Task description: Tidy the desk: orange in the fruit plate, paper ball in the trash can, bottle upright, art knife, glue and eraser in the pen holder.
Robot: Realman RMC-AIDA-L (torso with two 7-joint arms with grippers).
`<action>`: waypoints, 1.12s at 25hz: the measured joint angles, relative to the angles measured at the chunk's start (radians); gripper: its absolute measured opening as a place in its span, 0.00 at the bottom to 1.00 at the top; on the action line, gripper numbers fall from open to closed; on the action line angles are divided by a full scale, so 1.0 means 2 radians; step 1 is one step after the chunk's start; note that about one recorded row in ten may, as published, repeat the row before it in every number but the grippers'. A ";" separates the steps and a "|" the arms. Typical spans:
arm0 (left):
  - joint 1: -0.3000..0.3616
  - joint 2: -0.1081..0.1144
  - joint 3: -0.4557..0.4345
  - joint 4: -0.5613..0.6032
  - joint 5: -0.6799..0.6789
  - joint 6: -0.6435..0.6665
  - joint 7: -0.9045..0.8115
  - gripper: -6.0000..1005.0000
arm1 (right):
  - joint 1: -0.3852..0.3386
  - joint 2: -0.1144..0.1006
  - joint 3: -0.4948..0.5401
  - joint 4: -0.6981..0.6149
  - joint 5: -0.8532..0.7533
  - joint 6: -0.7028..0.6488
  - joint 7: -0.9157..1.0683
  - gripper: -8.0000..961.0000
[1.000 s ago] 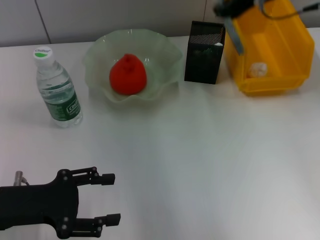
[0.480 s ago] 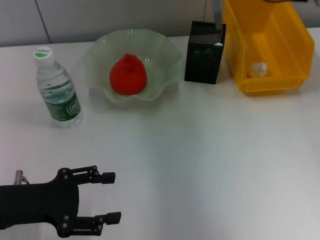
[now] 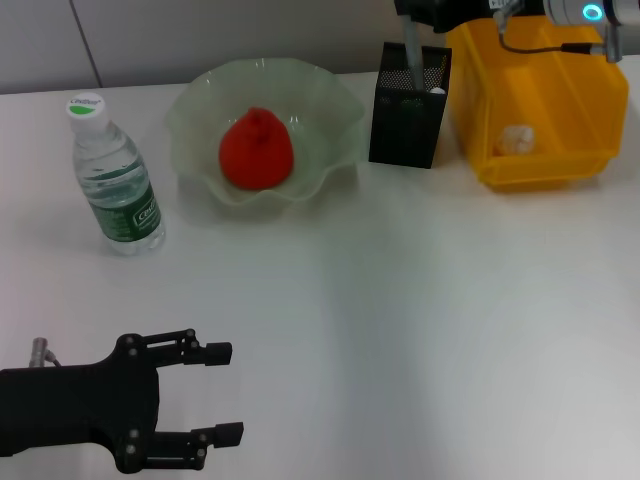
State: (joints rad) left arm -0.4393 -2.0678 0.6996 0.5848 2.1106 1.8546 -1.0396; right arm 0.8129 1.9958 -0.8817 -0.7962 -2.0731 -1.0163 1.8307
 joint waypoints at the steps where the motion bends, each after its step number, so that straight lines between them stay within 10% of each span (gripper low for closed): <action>1: 0.000 0.000 0.000 0.000 0.000 0.000 0.000 0.78 | -0.002 0.000 0.000 0.004 0.008 0.004 -0.012 0.16; 22: 0.002 0.000 0.001 0.000 0.000 0.000 -0.002 0.78 | -0.016 -0.002 0.011 0.014 0.023 0.027 -0.037 0.23; 28: 0.004 0.000 0.000 0.000 0.000 0.001 -0.002 0.78 | -0.022 -0.001 0.012 -0.001 0.023 0.025 -0.037 0.50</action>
State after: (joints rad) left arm -0.4316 -2.0678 0.6994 0.5845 2.1107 1.8568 -1.0437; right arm 0.7698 1.9929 -0.8578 -0.7985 -2.0263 -0.9659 1.7577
